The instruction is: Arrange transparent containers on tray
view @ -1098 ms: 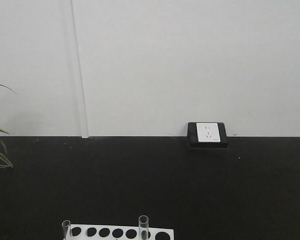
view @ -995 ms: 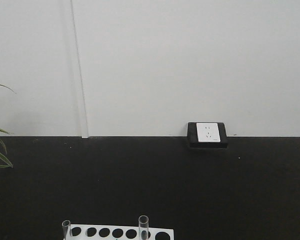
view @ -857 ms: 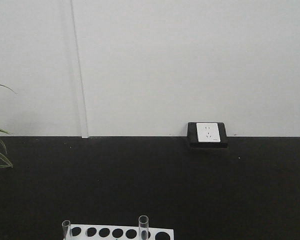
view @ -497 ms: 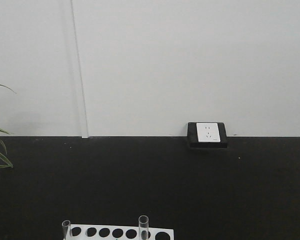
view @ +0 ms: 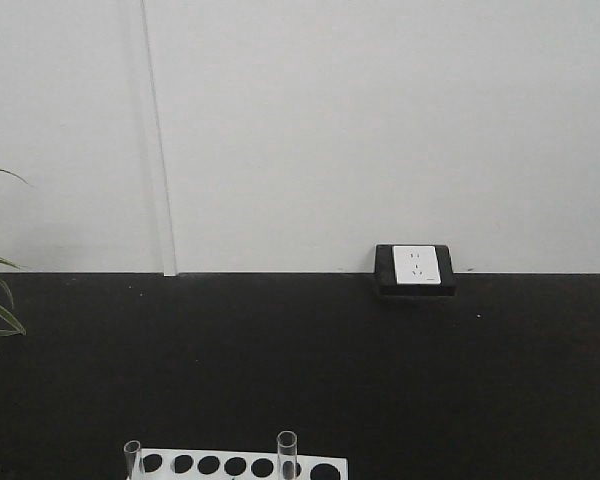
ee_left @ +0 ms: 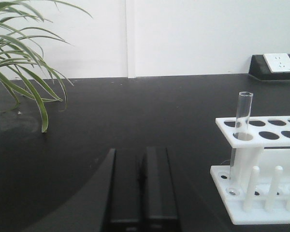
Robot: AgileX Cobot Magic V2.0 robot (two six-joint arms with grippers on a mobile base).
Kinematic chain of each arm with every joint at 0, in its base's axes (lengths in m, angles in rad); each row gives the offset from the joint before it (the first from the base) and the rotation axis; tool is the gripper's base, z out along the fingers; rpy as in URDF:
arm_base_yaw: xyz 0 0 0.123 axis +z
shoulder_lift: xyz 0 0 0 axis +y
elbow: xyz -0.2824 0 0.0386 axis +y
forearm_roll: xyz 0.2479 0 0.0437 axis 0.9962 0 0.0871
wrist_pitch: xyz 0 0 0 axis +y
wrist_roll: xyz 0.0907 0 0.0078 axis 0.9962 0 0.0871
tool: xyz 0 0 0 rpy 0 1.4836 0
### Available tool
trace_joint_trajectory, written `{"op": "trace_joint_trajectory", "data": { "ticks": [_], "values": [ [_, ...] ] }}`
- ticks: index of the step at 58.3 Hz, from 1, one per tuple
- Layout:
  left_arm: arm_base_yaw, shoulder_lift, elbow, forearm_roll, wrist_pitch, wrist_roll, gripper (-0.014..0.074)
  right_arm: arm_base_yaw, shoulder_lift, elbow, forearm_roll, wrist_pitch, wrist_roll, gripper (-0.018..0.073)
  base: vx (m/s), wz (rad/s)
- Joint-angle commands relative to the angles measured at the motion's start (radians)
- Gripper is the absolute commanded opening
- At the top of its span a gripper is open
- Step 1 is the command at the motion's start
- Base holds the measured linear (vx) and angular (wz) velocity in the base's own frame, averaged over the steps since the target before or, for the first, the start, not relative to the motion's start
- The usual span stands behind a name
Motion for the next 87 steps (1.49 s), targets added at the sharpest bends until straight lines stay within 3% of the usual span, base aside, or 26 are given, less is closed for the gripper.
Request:
{"op": "trace_joint_trajectory", "data": {
  "ticks": [1, 12, 87],
  "values": [
    [0.002, -0.011, 0.033, 0.001, -0.096, -0.004, -0.0008, 0.0, 0.017, 0.008, 0.003, -0.142, 0.004, -0.0011, 0.0, 0.0],
    [0.002, -0.011, 0.033, 0.001, -0.106, -0.005, -0.0008, 0.0, 0.017, 0.008, 0.038, -0.187, 0.057, -0.0011, 0.0, 0.0],
    [0.002, -0.011, 0.033, -0.024, -0.156, -0.012, -0.0008, 0.0, 0.017, 0.008, 0.038, -0.176, 0.055, -0.0011, 0.0, 0.0]
  ]
}}
